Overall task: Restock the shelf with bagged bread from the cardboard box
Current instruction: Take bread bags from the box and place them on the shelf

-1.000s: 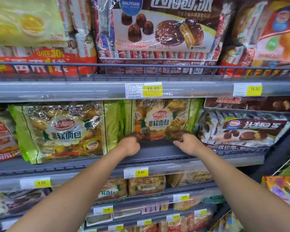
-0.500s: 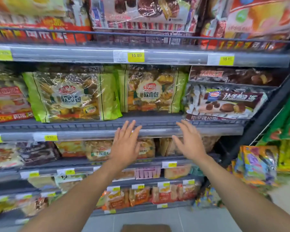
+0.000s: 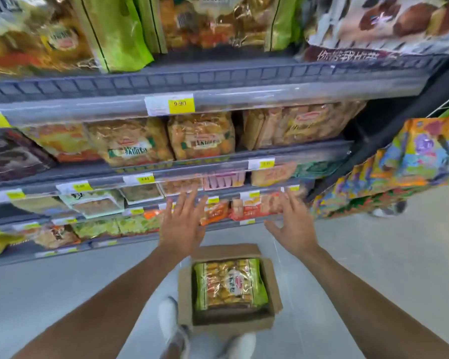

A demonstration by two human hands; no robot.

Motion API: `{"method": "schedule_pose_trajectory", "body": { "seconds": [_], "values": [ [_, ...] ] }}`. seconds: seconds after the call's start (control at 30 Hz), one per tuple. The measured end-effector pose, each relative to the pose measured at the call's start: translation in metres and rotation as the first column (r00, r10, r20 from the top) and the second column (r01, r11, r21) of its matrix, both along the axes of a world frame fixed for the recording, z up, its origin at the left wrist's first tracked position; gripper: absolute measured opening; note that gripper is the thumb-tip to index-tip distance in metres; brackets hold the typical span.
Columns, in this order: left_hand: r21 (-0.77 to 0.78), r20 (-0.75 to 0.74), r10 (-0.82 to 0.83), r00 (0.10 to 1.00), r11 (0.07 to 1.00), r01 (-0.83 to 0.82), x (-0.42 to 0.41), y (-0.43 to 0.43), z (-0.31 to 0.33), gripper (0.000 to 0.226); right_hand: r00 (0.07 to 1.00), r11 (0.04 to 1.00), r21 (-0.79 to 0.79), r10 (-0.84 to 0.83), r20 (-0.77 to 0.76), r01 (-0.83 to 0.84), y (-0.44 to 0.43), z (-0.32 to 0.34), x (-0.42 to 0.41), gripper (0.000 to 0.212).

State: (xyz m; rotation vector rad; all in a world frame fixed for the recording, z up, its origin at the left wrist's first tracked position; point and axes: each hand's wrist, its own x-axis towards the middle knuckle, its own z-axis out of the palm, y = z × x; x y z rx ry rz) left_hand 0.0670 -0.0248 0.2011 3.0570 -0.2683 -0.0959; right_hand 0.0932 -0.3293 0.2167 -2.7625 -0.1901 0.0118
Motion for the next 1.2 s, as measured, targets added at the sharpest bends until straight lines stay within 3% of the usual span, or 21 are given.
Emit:
{"method": "schedule_pose_trajectory", "body": {
  "seconds": [0.1, 0.27, 0.53, 0.73, 0.87, 1.0, 1.1, 1.13, 1.2],
  "values": [
    [0.025, -0.133, 0.012, 0.991, 1.0, -0.009, -0.02, 0.004, -0.063, 0.082, 0.992, 1.0, -0.016, -0.013, -0.125, 0.011, -0.005, -0.064, -0.023, 0.087],
    [-0.015, -0.346, 0.05, 0.937, 0.998, -0.058, -0.041, 0.002, -0.177, 0.075, 0.956, 0.996, -0.037, -0.086, -0.281, 0.079, -0.007, -0.181, -0.054, 0.081],
    [-0.126, -0.556, 0.003, 0.831, 0.988, -0.088, -0.079, -0.017, -0.356, 0.079, 0.845, 0.988, -0.059, -0.155, -0.512, 0.146, -0.013, -0.374, -0.103, 0.079],
    [-0.087, -0.729, 0.163, 0.665, 0.941, -0.326, -0.094, -0.023, -0.468, 0.087, 0.706, 0.955, -0.051, -0.252, -0.662, 0.293, -0.013, -0.478, -0.111, 0.082],
    [-0.083, -0.825, 0.308, 0.474, 0.763, -0.641, -0.096, -0.029, -0.533, 0.101, 0.611, 0.935, -0.052, -0.271, -0.744, 0.352, -0.013, -0.54, -0.11, 0.081],
    [-0.035, -0.874, 0.371, 0.315, 0.597, -0.801, -0.091, -0.046, -0.569, 0.114, 0.5, 0.868, -0.076, -0.352, -0.791, 0.491, -0.014, -0.586, -0.11, 0.079],
    [0.007, -0.879, 0.442, 0.176, 0.383, -0.924, -0.085, -0.053, -0.587, 0.11, 0.443, 0.799, -0.073, -0.405, -0.8, 0.598, -0.015, -0.607, -0.104, 0.091],
    [0.021, -0.875, 0.468, 0.123, 0.291, -0.956, -0.082, -0.053, -0.593, 0.105, 0.43, 0.774, -0.061, -0.414, -0.802, 0.631, -0.014, -0.612, -0.102, 0.088],
    [0.06, -0.872, 0.489, 0.026, 0.161, -0.985, -0.077, -0.052, -0.598, 0.094, 0.423, 0.753, -0.032, -0.404, -0.812, 0.657, -0.013, -0.618, -0.099, 0.063]
  ]
}}
